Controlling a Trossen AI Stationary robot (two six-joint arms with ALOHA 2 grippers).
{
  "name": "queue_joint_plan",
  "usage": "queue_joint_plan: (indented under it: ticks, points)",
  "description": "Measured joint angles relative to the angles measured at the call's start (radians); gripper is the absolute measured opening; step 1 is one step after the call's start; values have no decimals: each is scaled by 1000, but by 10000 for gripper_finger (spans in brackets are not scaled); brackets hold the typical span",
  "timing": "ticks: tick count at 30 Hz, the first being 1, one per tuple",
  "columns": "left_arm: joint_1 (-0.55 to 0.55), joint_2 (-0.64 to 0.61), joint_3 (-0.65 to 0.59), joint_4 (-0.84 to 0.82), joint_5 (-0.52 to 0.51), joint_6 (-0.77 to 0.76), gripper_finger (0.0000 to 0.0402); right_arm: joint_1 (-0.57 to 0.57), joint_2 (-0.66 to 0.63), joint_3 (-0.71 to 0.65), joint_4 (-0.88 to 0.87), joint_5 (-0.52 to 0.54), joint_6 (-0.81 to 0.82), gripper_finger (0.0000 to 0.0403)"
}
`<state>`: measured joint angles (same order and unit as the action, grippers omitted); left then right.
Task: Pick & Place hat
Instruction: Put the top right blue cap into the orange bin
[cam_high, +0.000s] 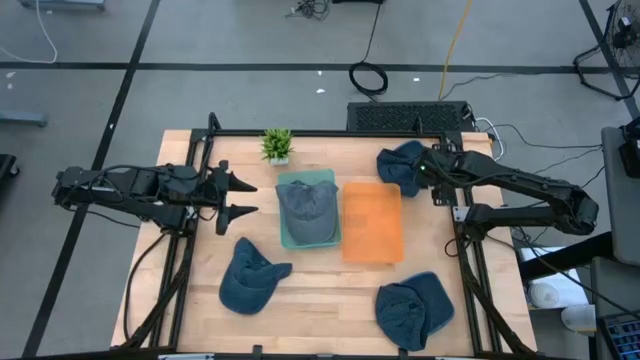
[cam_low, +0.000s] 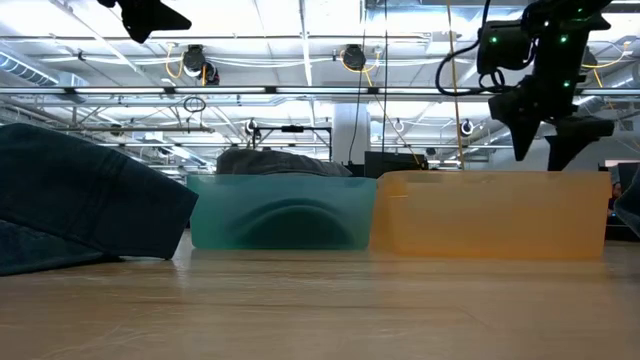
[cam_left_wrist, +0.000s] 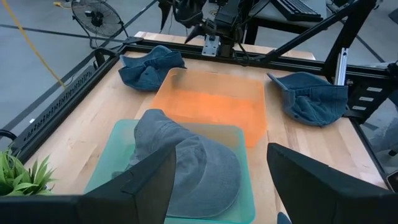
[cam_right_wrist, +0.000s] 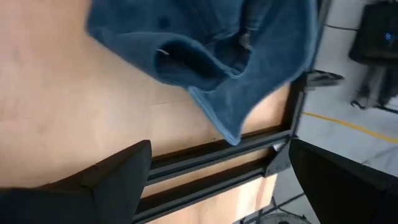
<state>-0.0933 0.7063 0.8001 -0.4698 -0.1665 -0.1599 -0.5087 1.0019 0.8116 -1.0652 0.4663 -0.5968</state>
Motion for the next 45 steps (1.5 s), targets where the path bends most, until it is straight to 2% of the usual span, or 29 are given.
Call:
queue_joint_plan:
  ticks: [13, 18, 23, 30, 33, 36, 40, 45]
  points:
    - [0, 0, 0, 0, 0, -20, 258, 0, 0, -17, 59, -22, 62, 368]
    - [0, 0, 0, -1, 0, -10, 257, 0, 1, -91, 146, -16, -19, 368]
    - [0, 0, 0, -1, 0, -9, 258, -3, 1, -187, 284, 73, -83, 368]
    - [0, 0, 0, -1, 1, -8, 258, -61, 0, -269, 417, 79, -140, 368]
    - [0, 0, 0, -5, 1, -8, 257, -94, 0, -289, 486, 34, -179, 368]
    - [0, 0, 0, -6, 1, 6, 257, -130, 0, -291, 501, -23, -183, 368]
    - [0, 0, 0, -6, 1, 20, 257, -174, 0, -291, 520, -30, -211, 368]
    - [0, 0, 0, -6, 1, 8, 258, -219, 1, -291, 525, -126, -231, 368]
